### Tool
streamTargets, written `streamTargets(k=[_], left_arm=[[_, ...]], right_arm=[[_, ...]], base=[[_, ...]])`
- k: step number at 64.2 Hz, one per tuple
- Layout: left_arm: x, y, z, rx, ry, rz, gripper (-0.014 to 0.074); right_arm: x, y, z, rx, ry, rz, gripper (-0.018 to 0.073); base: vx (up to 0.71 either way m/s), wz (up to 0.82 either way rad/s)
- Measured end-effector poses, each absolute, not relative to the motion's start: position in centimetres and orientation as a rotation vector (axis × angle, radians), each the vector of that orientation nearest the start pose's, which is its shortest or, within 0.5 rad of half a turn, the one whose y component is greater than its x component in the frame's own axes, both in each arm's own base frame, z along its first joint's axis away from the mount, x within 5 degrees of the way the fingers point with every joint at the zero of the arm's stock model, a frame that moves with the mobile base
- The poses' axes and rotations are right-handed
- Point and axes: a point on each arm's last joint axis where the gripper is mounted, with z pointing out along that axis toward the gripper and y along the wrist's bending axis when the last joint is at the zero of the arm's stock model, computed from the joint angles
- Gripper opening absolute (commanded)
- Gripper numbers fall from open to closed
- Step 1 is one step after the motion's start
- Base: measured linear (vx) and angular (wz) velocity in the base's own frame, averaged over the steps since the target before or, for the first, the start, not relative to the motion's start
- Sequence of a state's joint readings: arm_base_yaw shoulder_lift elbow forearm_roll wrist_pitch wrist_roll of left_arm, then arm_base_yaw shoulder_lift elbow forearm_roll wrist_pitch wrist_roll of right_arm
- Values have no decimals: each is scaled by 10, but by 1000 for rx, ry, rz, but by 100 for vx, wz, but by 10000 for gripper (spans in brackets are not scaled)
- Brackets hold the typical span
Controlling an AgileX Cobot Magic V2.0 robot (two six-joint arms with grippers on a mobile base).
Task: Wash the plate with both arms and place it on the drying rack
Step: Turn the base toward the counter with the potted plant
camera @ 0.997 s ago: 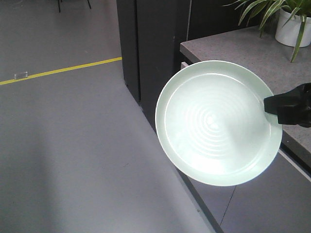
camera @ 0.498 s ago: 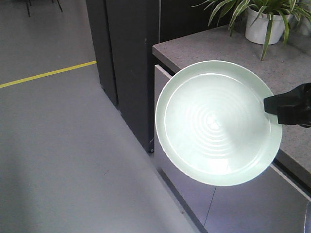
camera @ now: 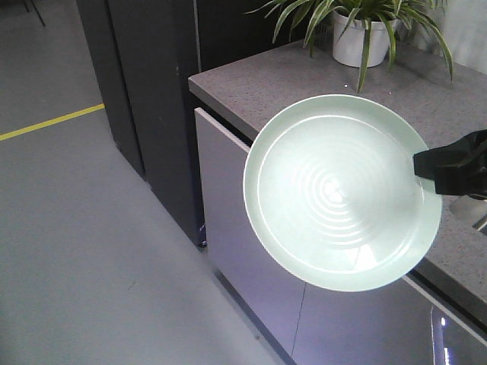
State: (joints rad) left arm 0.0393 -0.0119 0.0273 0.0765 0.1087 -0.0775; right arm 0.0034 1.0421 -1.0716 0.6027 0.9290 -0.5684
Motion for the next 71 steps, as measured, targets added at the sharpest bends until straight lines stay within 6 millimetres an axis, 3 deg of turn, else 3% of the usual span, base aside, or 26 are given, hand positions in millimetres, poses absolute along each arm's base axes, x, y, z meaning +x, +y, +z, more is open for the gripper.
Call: streamTargets(k=[71], left_arm=[[57, 3, 195, -39, 1607, 36, -6]], right_arm=[[198, 42, 384, -442, 2188, 443, -7]], base=[[5, -19]])
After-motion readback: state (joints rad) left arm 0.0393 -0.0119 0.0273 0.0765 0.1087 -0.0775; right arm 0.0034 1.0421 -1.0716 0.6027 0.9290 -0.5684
